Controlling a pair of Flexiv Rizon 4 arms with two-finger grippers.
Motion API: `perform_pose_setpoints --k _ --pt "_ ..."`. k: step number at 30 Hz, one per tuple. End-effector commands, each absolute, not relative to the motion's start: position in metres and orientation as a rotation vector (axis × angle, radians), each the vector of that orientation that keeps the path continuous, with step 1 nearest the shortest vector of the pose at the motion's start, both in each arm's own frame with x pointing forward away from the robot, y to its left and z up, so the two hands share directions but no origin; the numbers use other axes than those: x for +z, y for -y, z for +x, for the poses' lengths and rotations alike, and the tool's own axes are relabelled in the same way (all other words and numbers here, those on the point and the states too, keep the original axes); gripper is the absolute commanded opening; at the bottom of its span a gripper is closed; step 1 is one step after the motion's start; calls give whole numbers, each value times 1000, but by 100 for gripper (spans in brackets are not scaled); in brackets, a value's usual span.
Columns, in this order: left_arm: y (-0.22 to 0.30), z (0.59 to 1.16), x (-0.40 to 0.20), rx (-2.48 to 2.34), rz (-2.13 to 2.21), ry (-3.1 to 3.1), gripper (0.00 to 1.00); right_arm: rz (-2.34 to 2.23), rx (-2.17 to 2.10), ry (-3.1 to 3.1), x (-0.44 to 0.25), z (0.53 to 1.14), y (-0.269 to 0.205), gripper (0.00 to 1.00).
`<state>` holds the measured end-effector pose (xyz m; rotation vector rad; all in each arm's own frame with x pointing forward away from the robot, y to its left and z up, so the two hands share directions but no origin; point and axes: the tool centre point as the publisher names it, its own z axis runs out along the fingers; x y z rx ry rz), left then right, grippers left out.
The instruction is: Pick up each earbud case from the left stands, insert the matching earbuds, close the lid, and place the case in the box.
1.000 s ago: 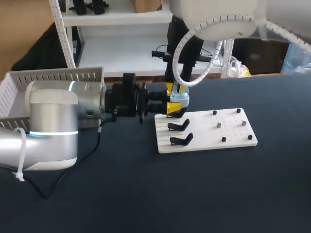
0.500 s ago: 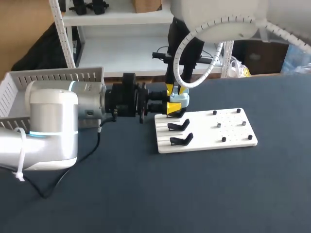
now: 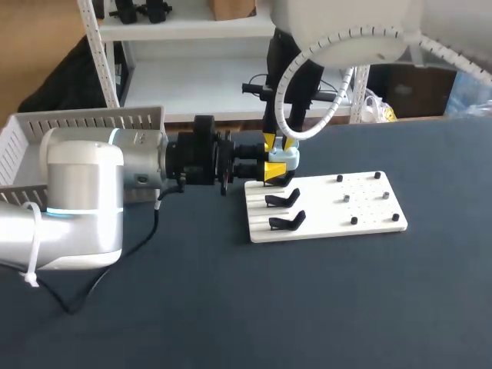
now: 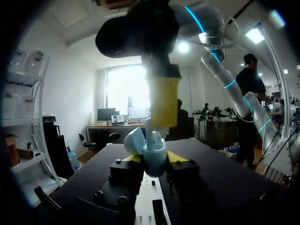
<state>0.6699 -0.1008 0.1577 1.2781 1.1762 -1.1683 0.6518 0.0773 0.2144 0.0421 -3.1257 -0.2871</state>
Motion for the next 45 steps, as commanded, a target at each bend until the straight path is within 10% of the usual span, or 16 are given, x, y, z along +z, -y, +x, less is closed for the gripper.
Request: perform_pose_setpoints --k 1,22,24,45 --pt "100 670 157 -1168 1276 -1174 0 40 -290 3125 214 652 -77 0" --pt "100 670 157 -1168 1276 -1174 0 60 -267 3096 207 655 -78 0" --pt "100 670 157 -1168 1276 -1174 0 62 -262 3094 207 654 -78 29" --pt "100 670 157 -1168 1276 -1174 0 -231 -263 3161 231 691 -40 100"
